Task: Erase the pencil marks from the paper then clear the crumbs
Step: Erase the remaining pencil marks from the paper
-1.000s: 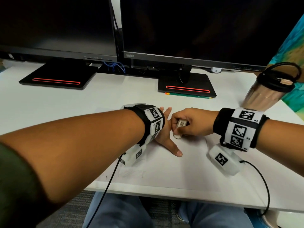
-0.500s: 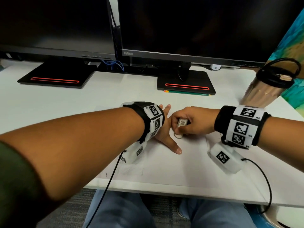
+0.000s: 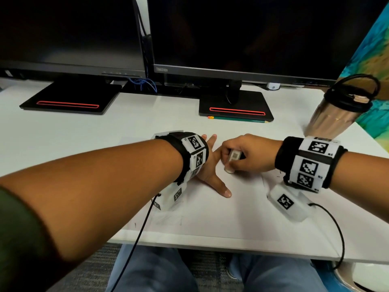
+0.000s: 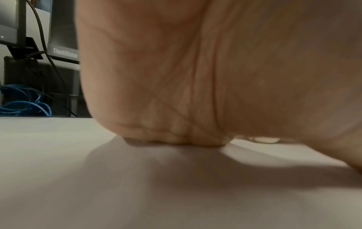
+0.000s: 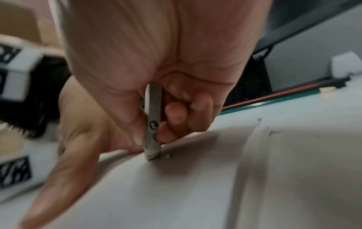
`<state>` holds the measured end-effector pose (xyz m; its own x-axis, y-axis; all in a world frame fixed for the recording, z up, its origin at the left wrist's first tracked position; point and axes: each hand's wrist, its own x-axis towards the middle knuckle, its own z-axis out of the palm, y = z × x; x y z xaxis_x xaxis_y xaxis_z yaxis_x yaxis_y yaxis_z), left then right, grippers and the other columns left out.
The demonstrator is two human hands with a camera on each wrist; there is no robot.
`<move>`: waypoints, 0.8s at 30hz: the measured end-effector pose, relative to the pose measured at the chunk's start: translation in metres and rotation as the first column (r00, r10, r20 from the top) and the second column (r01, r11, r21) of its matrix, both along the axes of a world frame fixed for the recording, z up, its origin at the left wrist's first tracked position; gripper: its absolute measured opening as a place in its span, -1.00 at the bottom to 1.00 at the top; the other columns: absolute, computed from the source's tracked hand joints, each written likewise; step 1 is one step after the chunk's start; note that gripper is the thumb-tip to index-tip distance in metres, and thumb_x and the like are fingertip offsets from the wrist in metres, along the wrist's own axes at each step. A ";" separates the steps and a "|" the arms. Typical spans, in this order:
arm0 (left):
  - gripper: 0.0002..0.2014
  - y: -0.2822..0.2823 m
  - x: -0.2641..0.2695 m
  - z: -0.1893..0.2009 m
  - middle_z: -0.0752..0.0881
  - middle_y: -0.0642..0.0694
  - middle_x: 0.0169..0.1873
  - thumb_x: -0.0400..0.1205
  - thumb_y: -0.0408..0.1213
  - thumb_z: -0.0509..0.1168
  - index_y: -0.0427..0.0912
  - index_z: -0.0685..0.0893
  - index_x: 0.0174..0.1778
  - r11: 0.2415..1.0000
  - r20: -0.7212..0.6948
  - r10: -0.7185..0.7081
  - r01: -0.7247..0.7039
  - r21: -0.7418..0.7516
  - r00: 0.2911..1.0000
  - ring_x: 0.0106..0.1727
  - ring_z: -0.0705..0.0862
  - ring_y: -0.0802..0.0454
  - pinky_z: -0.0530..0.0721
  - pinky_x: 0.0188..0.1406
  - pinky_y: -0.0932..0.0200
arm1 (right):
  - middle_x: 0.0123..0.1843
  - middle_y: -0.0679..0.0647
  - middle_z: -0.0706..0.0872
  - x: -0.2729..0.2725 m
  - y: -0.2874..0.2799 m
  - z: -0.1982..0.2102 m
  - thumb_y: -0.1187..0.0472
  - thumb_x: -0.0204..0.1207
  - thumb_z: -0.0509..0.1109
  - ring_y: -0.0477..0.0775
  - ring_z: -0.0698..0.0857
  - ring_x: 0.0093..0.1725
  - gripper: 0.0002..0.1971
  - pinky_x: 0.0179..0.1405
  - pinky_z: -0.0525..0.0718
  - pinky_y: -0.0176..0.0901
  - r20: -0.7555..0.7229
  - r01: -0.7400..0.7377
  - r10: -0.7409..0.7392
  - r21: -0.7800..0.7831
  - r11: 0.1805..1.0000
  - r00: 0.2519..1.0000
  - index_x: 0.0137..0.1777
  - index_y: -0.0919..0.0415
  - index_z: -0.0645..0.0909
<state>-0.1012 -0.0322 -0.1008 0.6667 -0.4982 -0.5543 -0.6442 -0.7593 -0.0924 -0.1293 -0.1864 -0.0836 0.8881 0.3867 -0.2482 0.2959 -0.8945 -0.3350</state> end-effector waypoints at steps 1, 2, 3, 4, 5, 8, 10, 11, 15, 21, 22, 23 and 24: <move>0.30 0.000 0.000 0.000 -0.45 -0.20 0.69 0.33 0.60 0.27 0.10 -0.45 0.69 1.000 -0.003 0.005 -0.005 -0.001 1.000 0.71 -0.34 -0.31 -0.13 0.64 -0.38 | -0.21 -0.18 0.74 0.001 -0.003 0.001 0.16 0.48 0.46 -0.11 0.68 -0.15 -0.94 -0.14 0.63 -0.18 0.020 0.028 -0.028 0.000 1.000 0.999 -0.10 0.04 0.64; 0.31 0.000 -0.001 0.000 -0.44 -0.19 0.69 0.33 0.59 0.27 0.08 -0.47 0.68 1.000 -0.004 0.011 -0.011 0.002 1.000 0.72 -0.34 -0.30 -0.14 0.64 -0.38 | -0.21 -0.18 0.73 0.004 -0.006 0.002 0.16 0.48 0.46 -0.09 0.67 -0.16 -0.95 -0.16 0.61 -0.18 0.042 0.056 -0.055 -0.015 0.998 0.998 -0.10 0.04 0.64; 0.32 -0.001 -0.001 0.001 -0.45 -0.18 0.69 0.33 0.59 0.27 0.07 -0.48 0.67 1.000 0.000 0.014 -0.014 0.003 1.000 0.72 -0.35 -0.29 -0.14 0.64 -0.38 | -0.21 -0.17 0.71 0.007 -0.009 0.005 0.15 0.49 0.45 -0.08 0.65 -0.16 -0.95 -0.17 0.59 -0.18 0.067 0.071 -0.067 -0.055 0.996 0.996 -0.11 0.03 0.63; 0.33 -0.001 0.000 0.000 -0.45 -0.17 0.69 0.32 0.60 0.27 0.07 -0.49 0.67 1.000 -0.002 0.017 -0.017 -0.002 1.000 0.71 -0.35 -0.29 -0.15 0.63 -0.38 | -0.22 -0.17 0.69 0.010 -0.012 0.006 0.14 0.49 0.44 -0.07 0.63 -0.17 -0.95 -0.20 0.56 -0.18 0.086 0.078 -0.069 -0.105 0.991 0.994 -0.12 0.02 0.61; 0.34 0.000 0.001 -0.001 -0.46 -0.16 0.69 0.31 0.61 0.27 0.07 -0.49 0.67 1.000 -0.010 0.019 -0.019 -0.014 1.000 0.71 -0.37 -0.28 -0.16 0.63 -0.39 | -0.22 -0.16 0.66 0.012 -0.014 0.009 0.12 0.50 0.44 -0.06 0.62 -0.17 -0.94 -0.21 0.54 -0.18 0.101 0.093 -0.079 -0.139 0.986 0.992 -0.13 0.00 0.59; 0.36 0.004 0.002 -0.007 -0.49 -0.16 0.67 0.29 0.61 0.29 0.07 -0.48 0.68 0.999 -0.026 0.011 -0.012 -0.047 1.000 0.69 -0.42 -0.28 -0.22 0.62 -0.41 | -0.17 -0.13 0.67 0.015 -0.021 0.020 0.11 0.51 0.46 -0.04 0.63 -0.12 -0.93 -0.18 0.56 -0.20 0.138 0.134 -0.117 -0.118 0.984 0.983 -0.14 -0.01 0.61; 0.35 0.008 0.001 -0.011 -0.51 -0.12 0.67 0.30 0.62 0.28 0.09 -0.49 0.67 0.998 -0.044 0.010 -0.013 -0.068 0.999 0.68 -0.46 -0.26 -0.25 0.64 -0.42 | -0.13 -0.13 0.67 0.014 -0.025 0.028 0.13 0.51 0.46 -0.08 0.62 -0.13 -0.94 -0.22 0.54 -0.28 0.153 0.148 -0.130 -0.110 0.983 0.980 -0.11 0.00 0.63; 0.33 0.008 0.000 -0.010 -0.51 -0.10 0.66 0.31 0.62 0.26 0.09 -0.49 0.67 0.996 -0.053 0.011 -0.016 -0.086 0.999 0.68 -0.47 -0.25 -0.26 0.64 -0.42 | -0.13 -0.14 0.66 0.012 -0.025 0.032 0.13 0.50 0.47 -0.09 0.61 -0.14 -0.95 -0.23 0.53 -0.30 0.155 0.150 -0.133 -0.103 0.983 0.979 -0.11 0.00 0.63; 0.24 -0.002 -0.003 -0.004 -0.47 -0.09 0.69 0.42 0.58 0.19 0.03 -0.44 0.69 0.990 -0.058 0.010 -0.018 -0.139 0.998 0.69 -0.45 -0.22 -0.25 0.66 -0.37 | -0.11 -0.11 0.67 0.008 -0.014 0.032 0.07 0.48 0.48 -0.04 0.64 -0.10 -0.89 -0.14 0.62 -0.16 0.135 0.155 -0.140 -0.107 0.982 0.981 -0.05 0.02 0.67; 0.16 -0.007 -0.005 -0.011 -0.44 -0.10 0.70 0.46 0.56 0.17 0.08 -0.41 0.70 0.996 -0.037 -0.002 -0.001 -0.089 0.999 0.70 -0.42 -0.23 -0.26 0.63 -0.33 | -0.08 -0.07 0.60 0.010 0.006 0.013 0.09 0.53 0.40 0.05 0.59 0.01 -0.92 -0.08 0.53 -0.11 0.066 0.130 -0.120 -0.174 0.976 0.991 -0.07 0.01 0.54; 0.16 -0.007 -0.005 -0.012 -0.44 -0.10 0.70 0.46 0.56 0.16 0.07 -0.38 0.71 0.996 -0.034 -0.004 0.001 -0.086 0.999 0.70 -0.42 -0.23 -0.26 0.63 -0.33 | -0.12 -0.09 0.59 0.008 0.007 0.011 0.11 0.54 0.38 0.04 0.59 -0.01 -0.94 -0.10 0.52 -0.13 0.033 0.109 -0.105 -0.165 0.980 0.994 -0.09 -0.01 0.53; 0.15 -0.006 -0.004 -0.013 -0.43 -0.10 0.70 0.46 0.57 0.15 0.06 -0.36 0.72 0.997 -0.033 -0.006 0.003 -0.082 0.999 0.70 -0.42 -0.23 -0.26 0.63 -0.34 | -0.16 -0.12 0.59 0.005 0.008 0.009 0.12 0.54 0.37 0.02 0.58 -0.04 -0.93 -0.11 0.51 -0.13 -0.001 0.081 -0.082 -0.157 0.984 0.997 -0.12 -0.03 0.52; 0.15 -0.006 -0.004 -0.013 -0.44 -0.11 0.70 0.46 0.57 0.15 0.05 -0.36 0.72 0.997 -0.033 -0.007 0.004 -0.079 0.999 0.70 -0.43 -0.23 -0.26 0.63 -0.34 | -0.17 -0.13 0.60 0.003 0.008 0.008 0.13 0.54 0.38 0.01 0.59 -0.06 -0.91 -0.12 0.51 -0.14 -0.012 0.064 -0.066 -0.154 0.986 0.998 -0.14 -0.04 0.51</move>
